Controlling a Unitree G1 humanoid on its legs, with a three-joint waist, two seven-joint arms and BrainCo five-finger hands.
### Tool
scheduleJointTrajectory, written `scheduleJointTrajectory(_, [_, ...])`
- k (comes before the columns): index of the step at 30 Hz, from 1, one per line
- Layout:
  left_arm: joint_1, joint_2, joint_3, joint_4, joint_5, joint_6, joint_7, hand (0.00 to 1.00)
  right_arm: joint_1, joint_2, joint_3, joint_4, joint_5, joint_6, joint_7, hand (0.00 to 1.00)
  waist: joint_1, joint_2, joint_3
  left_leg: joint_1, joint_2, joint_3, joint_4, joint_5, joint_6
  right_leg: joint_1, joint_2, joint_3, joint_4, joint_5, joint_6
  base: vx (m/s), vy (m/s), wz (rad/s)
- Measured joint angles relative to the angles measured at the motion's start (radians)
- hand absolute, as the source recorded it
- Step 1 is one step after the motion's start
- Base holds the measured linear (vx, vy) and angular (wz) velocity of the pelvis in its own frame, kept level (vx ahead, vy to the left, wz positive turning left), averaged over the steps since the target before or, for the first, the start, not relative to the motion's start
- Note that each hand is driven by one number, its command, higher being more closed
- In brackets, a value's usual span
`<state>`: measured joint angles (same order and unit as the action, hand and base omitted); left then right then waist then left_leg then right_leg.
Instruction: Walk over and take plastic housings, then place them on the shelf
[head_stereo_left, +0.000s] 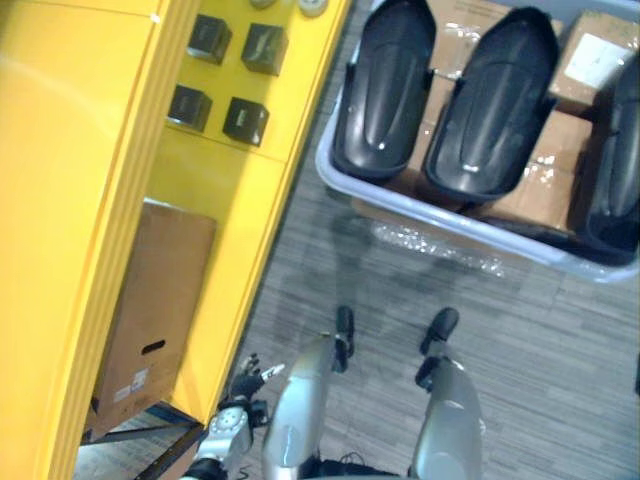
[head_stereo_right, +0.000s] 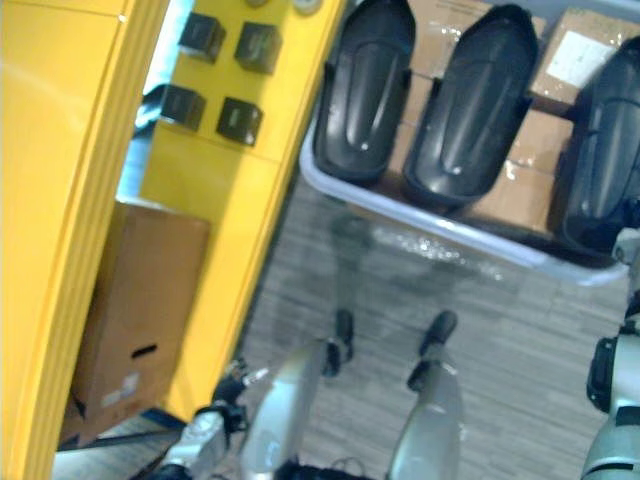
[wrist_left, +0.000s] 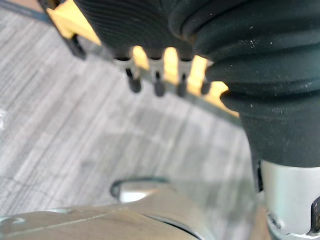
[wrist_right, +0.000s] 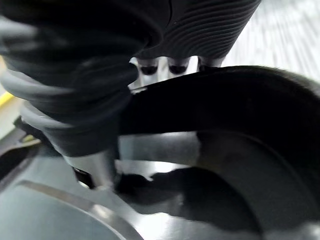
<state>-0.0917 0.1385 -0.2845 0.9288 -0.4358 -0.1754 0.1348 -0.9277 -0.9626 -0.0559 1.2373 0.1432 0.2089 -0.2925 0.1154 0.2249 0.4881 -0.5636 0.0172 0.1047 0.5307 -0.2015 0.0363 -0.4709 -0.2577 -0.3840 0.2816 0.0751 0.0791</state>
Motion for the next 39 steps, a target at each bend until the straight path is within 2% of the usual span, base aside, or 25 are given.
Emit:
scheduleJointTrajectory(5, [0.000,-0.008,-0.014,-0.001,-0.030,0.002,0.004,0.00,0.006,0.008,0.041,-0.001,-0.051,0.007,-0.017,1.00,0.012,0.013,-0.009,0.000,0.004,0.001,0.003,0.000,0.000,0.000,0.002,0.000,0.003,-0.001,-0.001,0.00,0.000,0.00])
scheduleJointTrajectory(13, [0.003,-0.008,-0.012,-0.006,-0.069,-0.002,0.004,0.00,0.012,0.022,0.071,-0.047,-0.147,0.006,-0.042,1.00,0.012,0.012,-0.008,-0.002,0.020,0.000,0.036,-0.009,-0.008,0.007,0.015,0.003,0.008,-0.001,-0.002,-0.01,0.000,-0.02])
scheduleJointTrajectory(14, [0.005,-0.009,-0.010,-0.008,-0.079,-0.011,0.007,0.00,0.013,0.028,0.083,-0.054,-0.158,0.005,-0.051,1.00,0.012,0.011,-0.008,0.001,0.027,-0.001,0.044,-0.014,-0.010,0.014,0.022,0.002,0.009,-0.002,-0.005,-0.03,-0.014,-0.08])
scheduleJointTrajectory(19, [0.031,-0.044,0.011,-0.102,-0.191,-0.121,0.063,0.00,0.042,0.034,0.087,-0.145,-0.206,0.005,-0.103,1.00,0.009,0.002,-0.001,0.030,0.045,-0.008,0.056,-0.024,-0.015,0.046,0.037,-0.001,0.021,-0.011,-0.016,-0.03,-0.011,-0.03])
scheduleJointTrajectory(20, [0.036,-0.048,0.034,-0.140,-0.197,-0.137,0.073,0.00,0.064,0.037,0.087,-0.172,-0.220,0.005,-0.110,1.00,0.009,-0.005,0.003,0.047,0.046,-0.009,0.050,-0.024,-0.015,0.062,0.038,-0.002,0.021,-0.014,-0.018,0.00,0.000,0.00])
scheduleJointTrajectory(23, [0.052,-0.046,0.175,-0.341,-0.229,-0.175,0.112,0.00,0.126,0.071,0.055,-0.293,-0.252,0.008,-0.149,1.00,-0.010,-0.054,0.036,0.117,0.046,-0.012,0.016,-0.017,-0.027,0.125,0.042,-0.008,0.009,-0.022,-0.022,-0.01,-0.021,0.04])
scheduleJointTrajectory(27, [0.066,-0.020,0.246,-0.644,-0.218,-0.181,0.144,0.00,0.220,0.117,-0.035,-0.507,-0.315,0.025,-0.182,1.00,-0.028,-0.113,0.048,0.199,0.049,-0.013,-0.043,-0.001,-0.043,0.203,0.056,-0.018,-0.040,-0.021,-0.022,0.03,-0.034,0.04])
scheduleJointTrajectory(28, [0.075,-0.014,0.246,-0.715,-0.208,-0.170,0.148,0.00,0.248,0.140,-0.053,-0.557,-0.326,0.032,-0.186,1.00,-0.034,-0.126,0.048,0.229,0.050,-0.014,-0.058,0.001,-0.046,0.232,0.062,-0.020,-0.054,-0.019,-0.019,0.09,-0.034,0.01])
scheduleJointTrajectory(29, [0.087,-0.001,0.243,-0.798,-0.175,-0.154,0.148,0.00,0.285,0.177,-0.059,-0.617,-0.351,0.034,-0.188,1.00,-0.042,-0.152,0.044,0.270,0.053,-0.012,-0.080,0.002,-0.049,0.271,0.068,-0.020,-0.075,-0.018,-0.019,0.09,-0.029,0.00])
scheduleJointTrajectory(30, [0.091,0.007,0.239,-0.828,-0.162,-0.149,0.145,0.00,0.303,0.194,-0.059,-0.645,-0.364,0.034,-0.188,1.00,-0.045,-0.163,0.039,0.288,0.055,-0.010,-0.090,0.003,-0.050,0.288,0.069,-0.021,-0.085,-0.018,-0.019,0.11,-0.018,-0.06])
scheduleJointTrajectory(32, [0.086,0.020,0.227,-0.910,-0.101,-0.111,0.131,0.00,0.361,0.258,-0.059,-0.732,-0.424,0.033,-0.188,1.00,-0.056,-0.213,0.003,0.340,0.058,0.003,-0.128,0.007,-0.057,0.332,0.079,-0.020,-0.124,-0.016,-0.017,0.14,-0.010,-0.09])
scheduleJointTrajectory(33, [0.078,0.020,0.219,-0.931,-0.097,-0.094,0.118,0.00,0.376,0.278,-0.059,-0.760,-0.452,0.033,-0.187,1.00,-0.058,-0.227,-0.008,0.361,0.059,0.011,-0.145,0.008,-0.059,0.351,0.083,-0.018,-0.139,-0.014,-0.015,0.12,-0.012,-0.10])
scheduleJointTrajectory(35, [0.052,0.020,0.192,-0.951,-0.098,-0.042,0.091,0.00,0.394,0.301,-0.059,-0.807,-0.501,0.032,-0.187,1.00,-0.063,-0.244,-0.040,0.400,0.057,0.019,-0.177,0.008,-0.060,0.382,0.087,-0.013,-0.171,-0.009,-0.009,0.10,0.009,-0.13])
scheduleJointTrajectory(36, [0.042,0.020,0.172,-0.951,-0.104,0.003,0.069,0.00,0.404,0.313,-0.059,-0.832,-0.529,0.029,-0.187,1.00,-0.065,-0.247,-0.078,0.416,0.054,0.029,-0.195,0.008,-0.061,0.395,0.089,-0.007,-0.194,-0.002,-0.004,0.10,0.016,-0.16])
scheduleJointTrajectory(37, [0.038,0.020,0.163,-0.952,-0.105,0.025,0.054,0.00,0.405,0.318,-0.057,-0.843,-0.547,0.024,-0.187,1.00,-0.065,-0.246,-0.094,0.432,0.053,0.042,-0.209,0.008,-0.061,0.406,0.091,-0.002,-0.206,0.002,-0.003,0.13,0.029,-0.25])
scheduleJointTrajectory(39, [0.019,0.035,0.122,-0.951,-0.105,0.110,0.020,0.00,0.406,0.345,-0.029,-0.893,-0.600,-0.017,-0.187,1.00,-0.072,-0.248,-0.160,0.476,0.050,0.069,-0.248,0.008,-0.061,0.441,0.099,0.015,-0.261,0.022,0.000,0.10,0.024,-0.28])
